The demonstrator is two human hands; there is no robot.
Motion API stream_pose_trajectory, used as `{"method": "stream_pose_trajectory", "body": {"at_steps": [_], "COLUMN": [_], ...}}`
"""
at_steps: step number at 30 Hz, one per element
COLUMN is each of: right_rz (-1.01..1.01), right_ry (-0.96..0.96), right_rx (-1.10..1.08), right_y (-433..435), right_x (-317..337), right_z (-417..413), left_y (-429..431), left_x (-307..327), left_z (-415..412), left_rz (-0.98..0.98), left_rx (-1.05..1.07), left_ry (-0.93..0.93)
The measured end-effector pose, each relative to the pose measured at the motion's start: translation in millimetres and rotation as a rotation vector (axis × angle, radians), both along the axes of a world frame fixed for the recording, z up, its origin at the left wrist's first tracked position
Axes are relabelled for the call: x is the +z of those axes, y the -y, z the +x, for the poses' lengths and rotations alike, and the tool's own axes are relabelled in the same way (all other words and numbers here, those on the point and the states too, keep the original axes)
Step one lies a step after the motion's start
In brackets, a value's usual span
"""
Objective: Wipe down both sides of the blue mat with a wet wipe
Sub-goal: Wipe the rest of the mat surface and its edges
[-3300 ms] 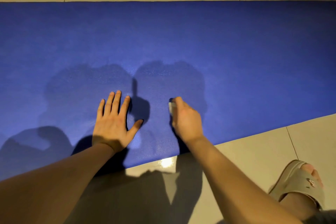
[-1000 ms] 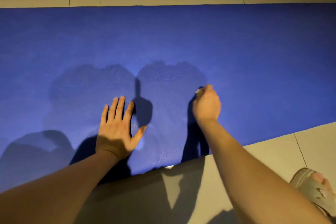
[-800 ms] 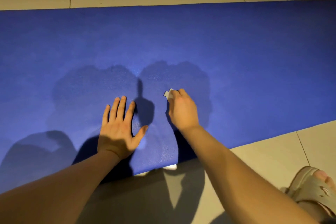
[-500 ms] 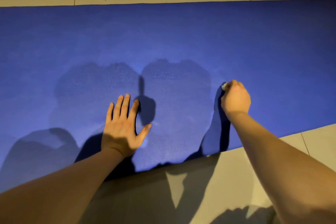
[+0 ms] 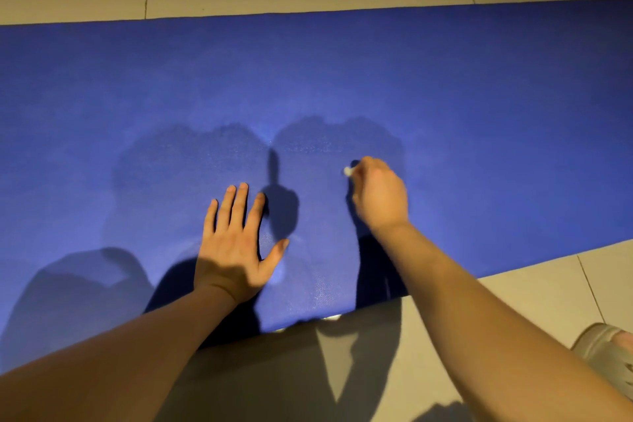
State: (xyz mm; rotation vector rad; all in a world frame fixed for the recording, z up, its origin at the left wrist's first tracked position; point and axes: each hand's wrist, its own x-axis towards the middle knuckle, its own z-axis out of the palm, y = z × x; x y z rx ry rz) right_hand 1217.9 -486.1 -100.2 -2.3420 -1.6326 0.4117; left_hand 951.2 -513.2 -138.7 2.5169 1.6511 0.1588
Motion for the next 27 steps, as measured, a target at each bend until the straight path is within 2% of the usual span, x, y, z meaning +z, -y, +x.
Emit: {"method": "stream_pose_trajectory", "body": {"at_steps": [5, 8, 10, 15, 17, 19, 24, 27], "right_rz": [-0.066, -0.080, -0.042, 0.061, 0.085, 0.089, -0.019, -0.102], "right_ry": [0.142, 0.122, 0.087, 0.047, 0.048, 0.078, 0.178, 0.190], "right_rx": [-0.355, -0.444, -0.358, 0.032, 0.193, 0.226, -0.168, -0.295], "right_y": [7.9, -5.0, -14.5, -12.3, -5.8, -4.0, 7.6, 2.6], "right_x": [0.1, -2.1, -3.8, -12.0, -11.0, -6.9, -4.2, -6.0], "right_z": [95.7, 83.9, 46.1, -47.4, -50.3, -25.2, 83.1, 95.0], "left_y": [0.0, 0.6, 0.9, 0.2, -0.1, -0.4, 0.0, -0.1], "left_x": [-0.6, 0.2, 0.6, 1.1, 1.3, 1.9, 3.5, 4.6], "left_z": [1.2, 1.6, 1.7, 2.4, 2.1, 1.9, 2.1, 1.2], "left_rz": [0.004, -0.003, -0.008, -0.013, -0.015, -0.026, -0.045, -0.061], "left_rx": [-0.001, -0.002, -0.001, 0.001, -0.002, -0.004, -0.006, -0.001], "left_ry": [0.001, -0.013, -0.021, -0.009, -0.007, -0.016, -0.035, -0.045]}}
